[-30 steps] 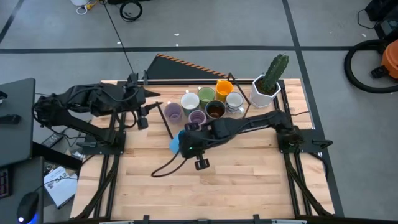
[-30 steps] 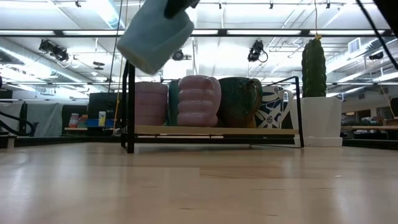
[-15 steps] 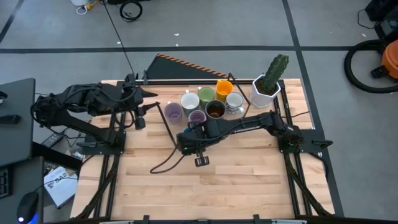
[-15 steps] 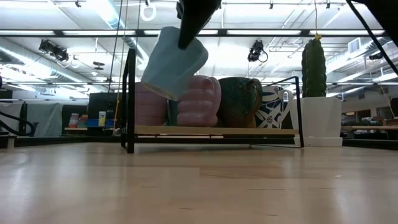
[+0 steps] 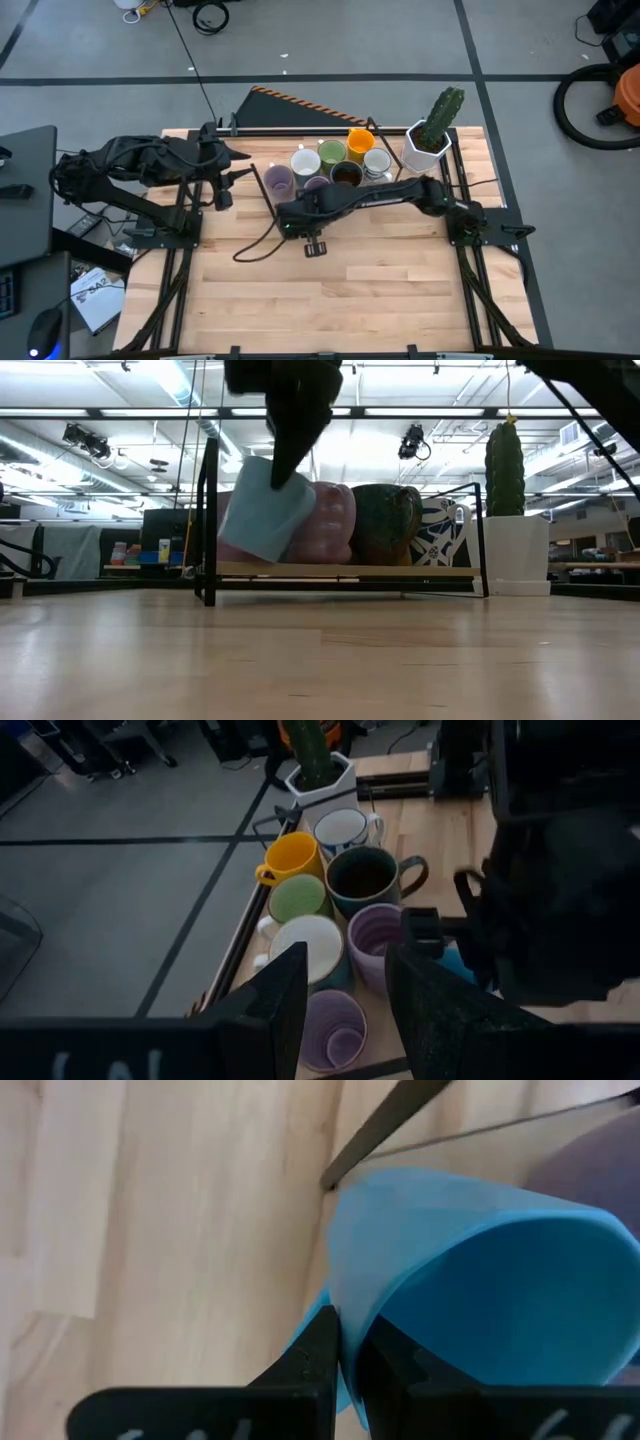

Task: Place coffee mugs
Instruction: Put the blue mug on the shelf

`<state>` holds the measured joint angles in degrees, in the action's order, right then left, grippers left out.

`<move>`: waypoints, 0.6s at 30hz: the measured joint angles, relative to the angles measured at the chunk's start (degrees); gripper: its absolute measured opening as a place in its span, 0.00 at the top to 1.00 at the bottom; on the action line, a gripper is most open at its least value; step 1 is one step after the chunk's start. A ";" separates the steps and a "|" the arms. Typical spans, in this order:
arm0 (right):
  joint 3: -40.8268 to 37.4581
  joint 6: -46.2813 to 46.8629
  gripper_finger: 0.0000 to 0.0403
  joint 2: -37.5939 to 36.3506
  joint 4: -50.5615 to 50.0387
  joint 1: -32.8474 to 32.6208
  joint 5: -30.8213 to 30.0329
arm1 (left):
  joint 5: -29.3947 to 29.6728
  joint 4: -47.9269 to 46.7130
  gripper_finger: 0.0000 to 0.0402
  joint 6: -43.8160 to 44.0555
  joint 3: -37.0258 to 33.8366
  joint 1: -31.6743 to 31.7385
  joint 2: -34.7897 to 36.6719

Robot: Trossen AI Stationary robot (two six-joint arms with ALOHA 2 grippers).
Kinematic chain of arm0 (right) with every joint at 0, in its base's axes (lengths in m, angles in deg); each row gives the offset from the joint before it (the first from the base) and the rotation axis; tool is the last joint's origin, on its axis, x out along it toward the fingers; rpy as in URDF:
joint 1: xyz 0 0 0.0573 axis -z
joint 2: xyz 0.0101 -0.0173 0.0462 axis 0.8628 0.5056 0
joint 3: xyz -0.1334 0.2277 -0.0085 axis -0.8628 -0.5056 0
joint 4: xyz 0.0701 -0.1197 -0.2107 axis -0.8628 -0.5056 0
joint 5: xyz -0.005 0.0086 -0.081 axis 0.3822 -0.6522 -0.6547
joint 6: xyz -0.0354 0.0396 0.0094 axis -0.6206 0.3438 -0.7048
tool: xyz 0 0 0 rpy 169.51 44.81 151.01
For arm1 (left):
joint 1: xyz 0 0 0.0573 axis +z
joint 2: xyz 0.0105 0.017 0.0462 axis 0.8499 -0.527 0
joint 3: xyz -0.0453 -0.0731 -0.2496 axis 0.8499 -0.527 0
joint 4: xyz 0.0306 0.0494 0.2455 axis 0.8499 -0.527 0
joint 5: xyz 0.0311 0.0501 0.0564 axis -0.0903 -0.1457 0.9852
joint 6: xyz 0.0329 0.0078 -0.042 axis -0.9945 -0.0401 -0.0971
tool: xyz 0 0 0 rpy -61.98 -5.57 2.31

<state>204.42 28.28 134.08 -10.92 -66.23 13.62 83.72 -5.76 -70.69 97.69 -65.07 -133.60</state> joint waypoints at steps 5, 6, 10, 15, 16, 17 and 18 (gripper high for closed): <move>0.28 -1.16 0.92 1.39 0.69 0.18 -0.72 | -0.05 -1.17 0.65 0.10 0.00 -0.02 0.00; 0.26 -1.22 0.92 1.39 0.89 0.30 -0.67 | -0.03 -1.24 0.65 0.21 0.00 0.00 0.00; 0.13 -1.15 0.92 1.06 2.06 0.54 -0.85 | -0.01 -1.55 0.65 0.32 0.00 0.00 0.00; 0.76 -1.28 0.92 1.02 2.66 0.72 -3.34 | -0.03 -1.54 0.65 0.36 0.00 0.00 0.00; 0.76 -1.31 0.92 1.02 2.96 0.80 -3.42 | -0.03 -1.54 0.65 0.36 0.00 0.00 0.00; 0.76 -1.32 0.92 1.02 2.85 0.88 -3.15 | -0.03 -1.52 0.65 0.36 0.00 0.00 0.00; 0.76 -1.32 0.92 1.02 2.44 0.98 -2.97 | -0.03 -1.52 0.65 0.36 0.00 -0.02 0.00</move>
<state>205.18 26.96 135.10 -8.48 -65.26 10.65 83.70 -7.28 -70.33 97.69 -65.10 -133.60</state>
